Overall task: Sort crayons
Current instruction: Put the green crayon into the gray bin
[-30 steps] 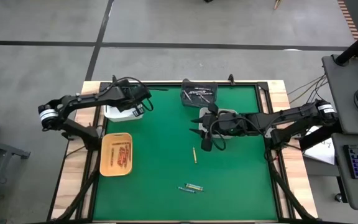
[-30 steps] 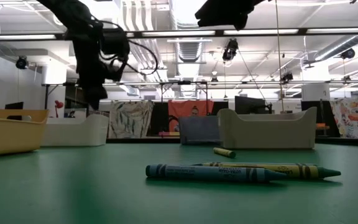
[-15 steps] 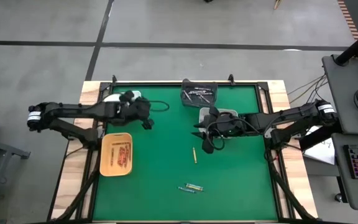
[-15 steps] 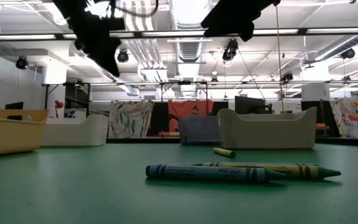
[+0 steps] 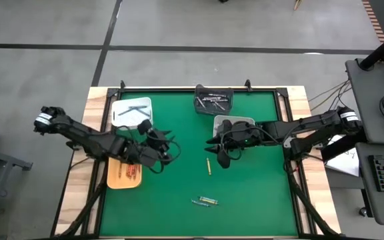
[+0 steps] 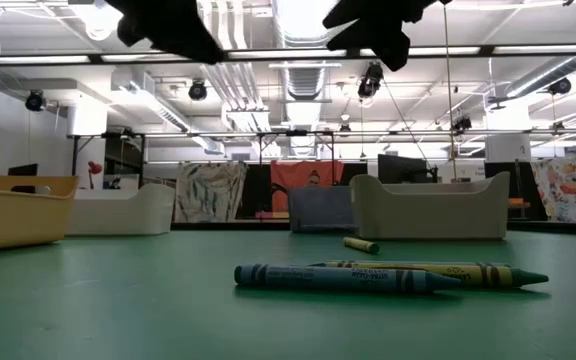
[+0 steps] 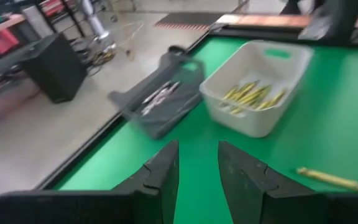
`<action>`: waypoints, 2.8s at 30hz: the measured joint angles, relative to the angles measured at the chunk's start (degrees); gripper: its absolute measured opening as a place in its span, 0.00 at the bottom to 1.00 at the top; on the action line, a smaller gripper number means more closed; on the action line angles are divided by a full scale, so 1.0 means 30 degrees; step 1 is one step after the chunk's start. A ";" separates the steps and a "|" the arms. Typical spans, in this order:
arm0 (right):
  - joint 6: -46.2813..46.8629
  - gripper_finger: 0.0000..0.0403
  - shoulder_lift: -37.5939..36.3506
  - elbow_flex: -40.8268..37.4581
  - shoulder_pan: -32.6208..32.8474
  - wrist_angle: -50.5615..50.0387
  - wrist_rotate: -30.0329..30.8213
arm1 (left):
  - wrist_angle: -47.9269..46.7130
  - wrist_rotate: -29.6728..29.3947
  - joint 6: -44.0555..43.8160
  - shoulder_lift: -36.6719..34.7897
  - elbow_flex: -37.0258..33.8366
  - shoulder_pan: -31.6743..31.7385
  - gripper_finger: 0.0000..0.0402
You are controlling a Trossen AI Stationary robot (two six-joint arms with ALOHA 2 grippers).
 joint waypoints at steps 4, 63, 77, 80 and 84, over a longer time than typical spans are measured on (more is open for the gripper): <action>0.0190 0.33 0.0544 0.0390 0.0162 -0.0160 -0.0128 | 0.1686 -0.0108 0.0038 0.0759 -0.0008 -0.0806 0.23; 1.3994 0.34 1.3497 0.9255 0.1174 -1.3570 -0.0930 | 0.4365 -0.0435 1.7515 -0.3091 0.0779 0.1712 0.23; 1.3802 0.30 1.4805 0.9277 0.1158 -1.2557 -0.0895 | 0.5201 0.0422 1.7749 -0.2997 0.0787 0.3459 0.23; 1.3802 0.26 1.4805 0.9277 0.1158 -1.2494 -0.0909 | 0.5197 0.0749 1.7652 -0.2991 0.0787 0.3495 0.23; 1.3400 0.18 1.4798 0.9277 0.1158 -1.2424 -0.0925 | 0.5215 0.0950 1.7140 -0.2891 0.0787 0.3492 0.23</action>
